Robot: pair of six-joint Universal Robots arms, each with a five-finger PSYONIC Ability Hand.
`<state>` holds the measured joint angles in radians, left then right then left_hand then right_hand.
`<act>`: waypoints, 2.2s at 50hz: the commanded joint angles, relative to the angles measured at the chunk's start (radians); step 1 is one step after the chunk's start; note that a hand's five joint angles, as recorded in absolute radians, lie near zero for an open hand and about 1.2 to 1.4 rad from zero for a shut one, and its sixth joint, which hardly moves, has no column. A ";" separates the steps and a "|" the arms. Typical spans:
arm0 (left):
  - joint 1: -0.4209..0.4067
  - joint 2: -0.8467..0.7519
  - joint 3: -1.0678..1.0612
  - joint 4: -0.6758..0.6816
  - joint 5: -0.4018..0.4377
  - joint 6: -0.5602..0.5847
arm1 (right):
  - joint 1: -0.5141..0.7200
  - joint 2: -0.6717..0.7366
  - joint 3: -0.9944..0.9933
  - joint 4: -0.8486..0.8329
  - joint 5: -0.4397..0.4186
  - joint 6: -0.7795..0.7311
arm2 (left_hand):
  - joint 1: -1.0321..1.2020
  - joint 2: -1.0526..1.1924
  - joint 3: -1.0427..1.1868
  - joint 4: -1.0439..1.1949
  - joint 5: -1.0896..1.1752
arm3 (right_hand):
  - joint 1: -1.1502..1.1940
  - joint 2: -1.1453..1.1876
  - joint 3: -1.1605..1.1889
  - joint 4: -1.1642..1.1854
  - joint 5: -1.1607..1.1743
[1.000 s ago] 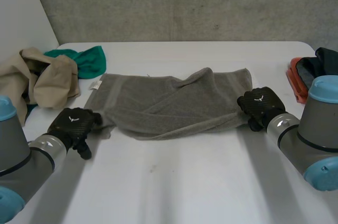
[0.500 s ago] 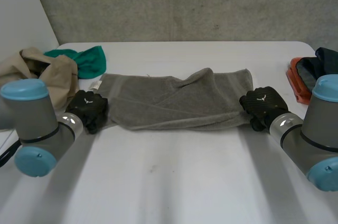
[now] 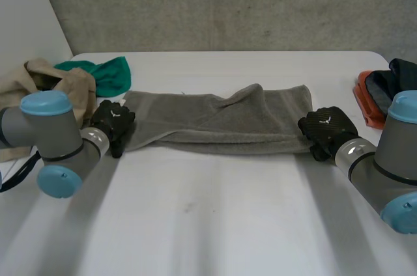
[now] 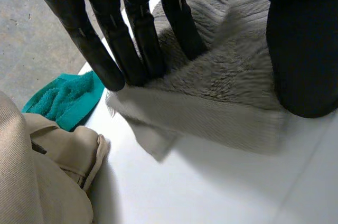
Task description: Fold the laundry.
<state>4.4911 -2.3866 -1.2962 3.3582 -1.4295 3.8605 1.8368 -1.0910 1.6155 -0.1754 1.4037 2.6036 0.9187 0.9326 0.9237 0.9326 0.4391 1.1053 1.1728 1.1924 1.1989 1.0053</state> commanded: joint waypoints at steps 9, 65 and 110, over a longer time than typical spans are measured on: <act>-0.012 0.041 0.012 0.007 -0.022 -0.059 | -0.007 -0.001 -0.009 0.010 0.001 0.000 | 0.478 0.464 0.473 0.464 0.783 | 0.291 0.223 0.204 0.197 0.216; -0.015 0.301 0.301 -0.325 -0.049 -0.192 | -0.044 -0.023 -0.480 0.369 0.072 -0.337 | 0.478 0.464 0.473 0.464 0.783 | 0.291 0.223 0.204 0.197 0.216; 0.042 0.339 -0.298 0.256 -0.085 -0.420 | -0.123 0.011 -0.242 0.397 -0.074 0.114 | 0.478 0.464 0.473 0.464 0.783 | -0.522 -0.590 -0.610 -0.616 -0.597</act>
<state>4.5250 -2.0981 -1.5862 3.6221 -1.5215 3.4378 1.7638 -1.0406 1.5064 -0.0470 1.3527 2.6023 1.1633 1.1994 1.1901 1.1963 1.0014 0.6130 0.6070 0.6026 0.6019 0.4057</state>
